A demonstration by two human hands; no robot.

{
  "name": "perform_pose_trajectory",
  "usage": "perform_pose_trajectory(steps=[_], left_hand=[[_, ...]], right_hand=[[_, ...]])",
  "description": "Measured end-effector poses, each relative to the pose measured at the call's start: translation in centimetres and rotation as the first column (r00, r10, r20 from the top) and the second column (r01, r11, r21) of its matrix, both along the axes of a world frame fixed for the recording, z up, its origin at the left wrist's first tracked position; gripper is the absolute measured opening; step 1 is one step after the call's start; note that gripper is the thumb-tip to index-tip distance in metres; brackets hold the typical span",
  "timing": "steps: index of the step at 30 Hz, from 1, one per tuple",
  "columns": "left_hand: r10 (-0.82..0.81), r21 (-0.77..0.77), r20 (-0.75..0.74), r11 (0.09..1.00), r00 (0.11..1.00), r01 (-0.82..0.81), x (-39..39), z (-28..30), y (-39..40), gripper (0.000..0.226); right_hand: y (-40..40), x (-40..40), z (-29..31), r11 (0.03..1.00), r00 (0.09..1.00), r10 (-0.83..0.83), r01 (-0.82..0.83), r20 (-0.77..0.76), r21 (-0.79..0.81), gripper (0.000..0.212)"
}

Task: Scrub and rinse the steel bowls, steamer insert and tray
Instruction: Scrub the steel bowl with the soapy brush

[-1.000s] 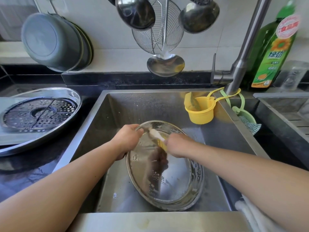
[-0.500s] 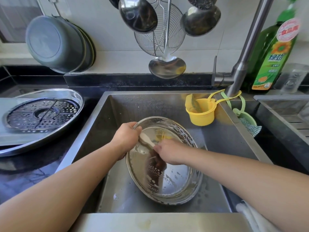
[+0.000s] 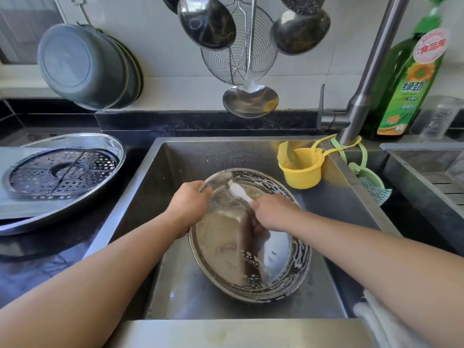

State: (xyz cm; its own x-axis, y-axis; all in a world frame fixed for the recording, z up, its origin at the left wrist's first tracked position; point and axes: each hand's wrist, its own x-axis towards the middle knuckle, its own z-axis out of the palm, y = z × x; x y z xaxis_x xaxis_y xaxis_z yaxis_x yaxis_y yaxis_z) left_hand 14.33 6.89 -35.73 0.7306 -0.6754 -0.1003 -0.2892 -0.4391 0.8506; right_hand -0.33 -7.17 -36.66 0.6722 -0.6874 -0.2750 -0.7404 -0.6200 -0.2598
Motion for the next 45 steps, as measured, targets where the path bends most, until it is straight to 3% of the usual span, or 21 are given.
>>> perform_pose_trajectory(steps=[4,7,9,13,15,17,21,24,27,29,32,34,36,39,42,45], left_hand=[[0.005,0.04,0.037,0.999,0.999,-0.007,0.2,-0.3,0.1,0.029],[0.024,0.058,0.045,0.998,0.999,-0.027,0.5,-0.1,0.4,0.028],[0.029,0.049,0.039,0.998,0.999,-0.031,0.6,0.2,0.5,0.028],[0.016,0.037,-0.007,0.999,1.0,-0.016,0.6,0.6,0.6,0.027],[-0.012,0.038,-0.001,0.999,1.0,0.012,0.4,0.7,0.4,0.026],[-0.046,0.049,0.004,0.998,0.999,0.045,0.1,0.7,0.3,0.026],[-0.054,0.082,0.048,0.995,0.997,0.05,0.1,0.7,0.5,0.03],[0.029,0.066,0.066,0.997,0.997,-0.034,1.4,0.9,0.8,0.031],[0.018,0.057,0.076,0.998,0.997,-0.022,1.5,1.1,0.7,0.031],[-0.033,0.074,0.101,0.997,0.994,0.026,0.9,1.1,0.5,0.032],[-0.062,0.112,0.127,0.993,0.99,0.048,0.6,1.1,0.5,0.031],[-0.06,0.108,0.113,0.993,0.992,0.048,0.5,1.2,0.6,0.029],[-0.041,0.071,0.079,0.997,0.996,0.035,0.4,1.2,0.5,0.028],[0.005,0.054,0.062,0.999,0.998,-0.008,0.5,1.0,0.5,0.029],[0.042,0.066,0.08,0.997,0.996,-0.047,1.1,0.8,0.7,0.032],[0.046,0.072,0.084,0.996,0.995,-0.052,1.3,0.8,0.6,0.033]], right_hand=[[2.7,0.0,0.0,0.98,0.984,0.18,-0.179,-0.003,0.092,0.033],[3.9,-0.4,-0.1,0.945,0.965,0.262,-0.251,-0.025,0.212,0.039],[4.1,-0.7,-0.1,0.919,0.932,0.355,-0.335,-0.067,0.208,0.042],[2.6,-0.3,0.5,0.907,0.896,0.42,-0.412,-0.145,0.083,0.035],[1.1,-0.1,1.1,0.934,0.918,0.343,-0.355,-0.198,-0.03,0.025],[-0.4,-0.4,1.6,0.958,0.949,0.242,-0.267,-0.2,-0.107,0.031],[1.1,-0.8,2.0,0.959,0.936,0.284,-0.282,-0.206,0.04,0.032],[3.7,-1.0,1.0,0.908,0.886,0.387,-0.319,-0.256,0.27,0.033],[4.0,-1.4,0.6,0.867,0.796,0.498,-0.439,-0.344,0.238,0.048],[2.6,-1.4,0.9,0.907,0.864,0.418,-0.378,-0.282,0.187,0.048],[0.0,-0.7,1.3,0.987,0.98,0.157,-0.152,-0.119,0.051,0.048],[-1.6,-0.4,0.9,1.0,1.0,-0.017,0.017,0.0,0.014,0.052],[-1.9,-0.3,0.6,0.996,0.999,-0.046,0.044,0.022,0.078,0.053],[-0.1,-0.5,0.6,0.975,0.996,0.083,-0.08,-0.007,0.208,0.053],[2.1,-1.1,0.1,0.915,0.942,0.294,-0.228,-0.16,0.334,0.048],[1.7,-1.3,0.1,0.91,0.886,0.374,-0.294,-0.274,0.291,0.045]])
